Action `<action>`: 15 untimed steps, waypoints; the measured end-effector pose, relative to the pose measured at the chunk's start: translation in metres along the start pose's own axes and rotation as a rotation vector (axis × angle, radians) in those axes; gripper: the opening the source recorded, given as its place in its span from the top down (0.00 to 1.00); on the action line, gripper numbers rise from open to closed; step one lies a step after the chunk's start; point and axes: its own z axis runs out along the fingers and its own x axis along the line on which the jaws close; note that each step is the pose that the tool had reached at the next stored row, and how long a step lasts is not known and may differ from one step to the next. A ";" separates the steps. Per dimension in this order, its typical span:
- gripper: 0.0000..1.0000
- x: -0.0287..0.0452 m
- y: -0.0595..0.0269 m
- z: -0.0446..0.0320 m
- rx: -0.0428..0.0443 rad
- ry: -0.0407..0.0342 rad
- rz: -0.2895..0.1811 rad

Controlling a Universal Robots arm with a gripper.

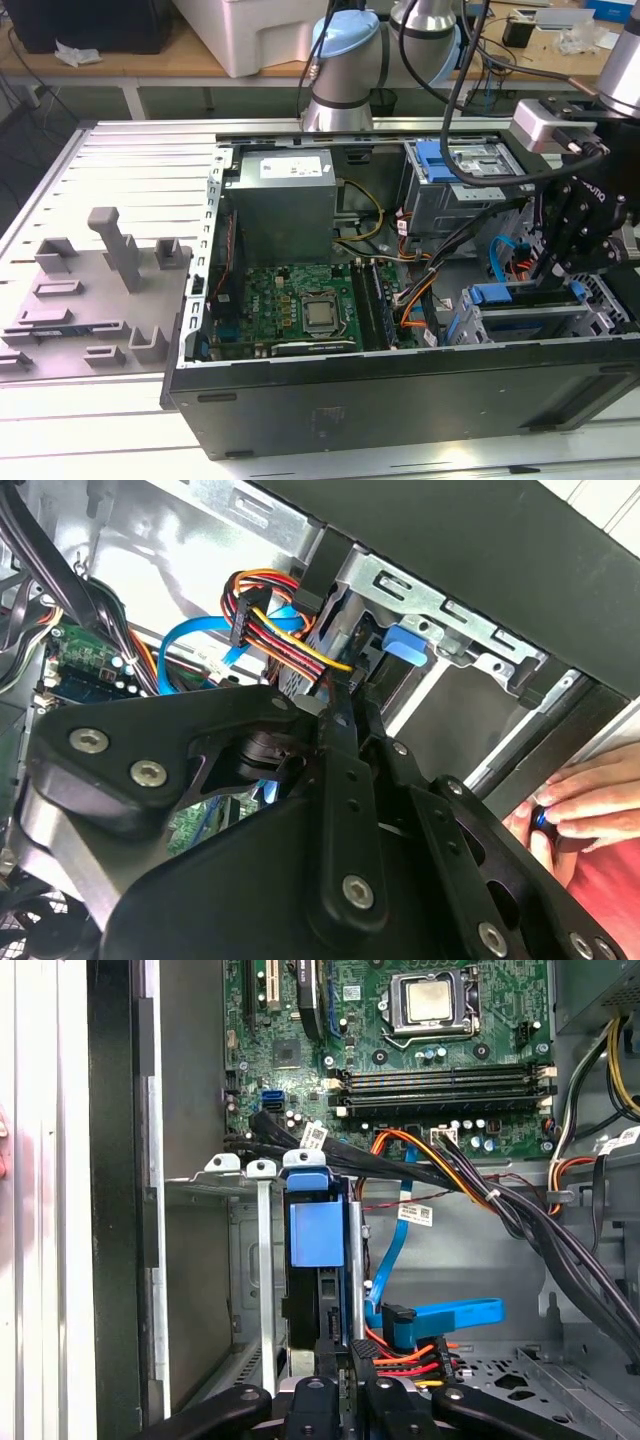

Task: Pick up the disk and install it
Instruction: 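Insert the first disk wire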

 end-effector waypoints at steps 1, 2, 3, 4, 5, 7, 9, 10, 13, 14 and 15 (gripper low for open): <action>0.83 0.0000 0.0000 0.0000 0.0000 0.0001 0.000; 0.83 0.0000 0.0000 0.0000 0.0000 0.0001 0.000; 0.83 0.0000 0.0000 0.0001 0.0000 0.0001 0.000; 0.83 0.0000 0.0000 0.0001 -0.0001 0.0000 0.000; 0.83 0.0000 0.0000 0.0001 0.0000 0.0001 0.000; 0.83 0.0000 0.0000 0.0001 0.0000 0.0001 0.000; 0.83 0.0000 0.0000 0.0001 0.0000 0.0003 0.000; 0.83 0.0000 0.0000 0.0001 0.0000 0.0003 0.000; 0.82 -0.0002 0.0001 0.0007 -0.0003 -0.0011 0.000; 0.76 -0.0001 0.0000 0.0007 -0.0001 -0.0008 0.000; 0.70 0.0000 0.0001 0.0000 0.0000 0.0002 0.000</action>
